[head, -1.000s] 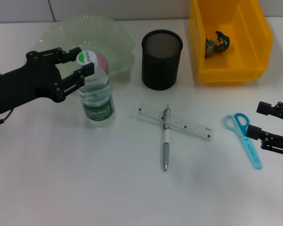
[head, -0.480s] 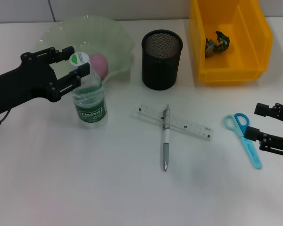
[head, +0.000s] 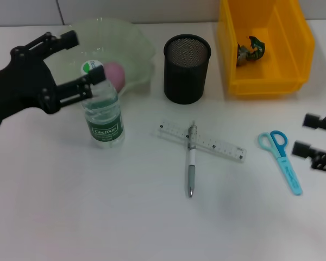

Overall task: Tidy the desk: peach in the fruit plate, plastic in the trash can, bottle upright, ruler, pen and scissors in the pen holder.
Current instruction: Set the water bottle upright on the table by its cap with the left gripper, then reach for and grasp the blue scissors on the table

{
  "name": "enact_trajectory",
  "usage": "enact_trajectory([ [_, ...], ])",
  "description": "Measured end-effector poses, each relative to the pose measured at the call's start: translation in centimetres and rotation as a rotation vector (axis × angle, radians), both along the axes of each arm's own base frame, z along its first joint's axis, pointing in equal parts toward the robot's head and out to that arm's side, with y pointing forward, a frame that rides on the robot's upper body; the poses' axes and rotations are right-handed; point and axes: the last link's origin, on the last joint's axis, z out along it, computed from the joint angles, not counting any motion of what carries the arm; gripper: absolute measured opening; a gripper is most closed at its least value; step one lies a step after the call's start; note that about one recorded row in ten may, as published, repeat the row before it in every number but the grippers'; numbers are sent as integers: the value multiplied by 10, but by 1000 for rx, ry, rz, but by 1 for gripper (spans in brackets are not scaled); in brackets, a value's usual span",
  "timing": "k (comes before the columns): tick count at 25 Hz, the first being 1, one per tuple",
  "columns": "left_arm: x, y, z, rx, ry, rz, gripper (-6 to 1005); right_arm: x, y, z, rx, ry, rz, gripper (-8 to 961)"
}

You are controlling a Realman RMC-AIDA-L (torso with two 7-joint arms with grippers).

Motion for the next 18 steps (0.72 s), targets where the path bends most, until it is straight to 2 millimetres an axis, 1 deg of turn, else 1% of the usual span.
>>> enact_trajectory([
  [1,0,0,0,0,0,0,815,-1,1,6,-5,-3,-19,773],
  [2,7,-7,3,-15,-44,-49,832,-2,4,13,-8,-13,-46,773],
  [3,20,-22,-10,-112,-48,-186,832,-7,8,27,-44,-53,-103,773],
  [4,23,-27,-19,-146,-29,-224,832,-10,10,32,-64,-75,-132,773],
  [5,25,-31,-28,-176,-12,-255,832,-10,10,32,-64,-75,-132,773],
  [7,25,-37,-51,-251,38,-301,832,-18,15,45,-108,-134,-218,773],
  [8,21,-38,-69,-313,66,-302,832,-32,22,55,-166,-194,-352,773],
  [9,21,-38,-69,-313,66,-302,832,-32,22,55,-166,-194,-352,773],
  [11,13,-37,-89,-372,68,-268,832,-45,28,59,-232,-271,-477,773],
  [12,10,-36,-94,-385,66,-256,832,-53,32,59,-258,-324,-532,773],
  [13,6,-35,-105,-401,63,-243,832,-59,36,58,-281,-376,-600,773],
  [14,6,-35,-105,-401,63,-243,832,-67,41,55,-300,-433,-652,773],
  [17,2,-33,-110,-391,67,-231,832,-83,54,42,-349,-574,-744,773],
  [18,0,-31,-111,-380,75,-219,832,-91,63,29,-362,-669,-768,772],
])
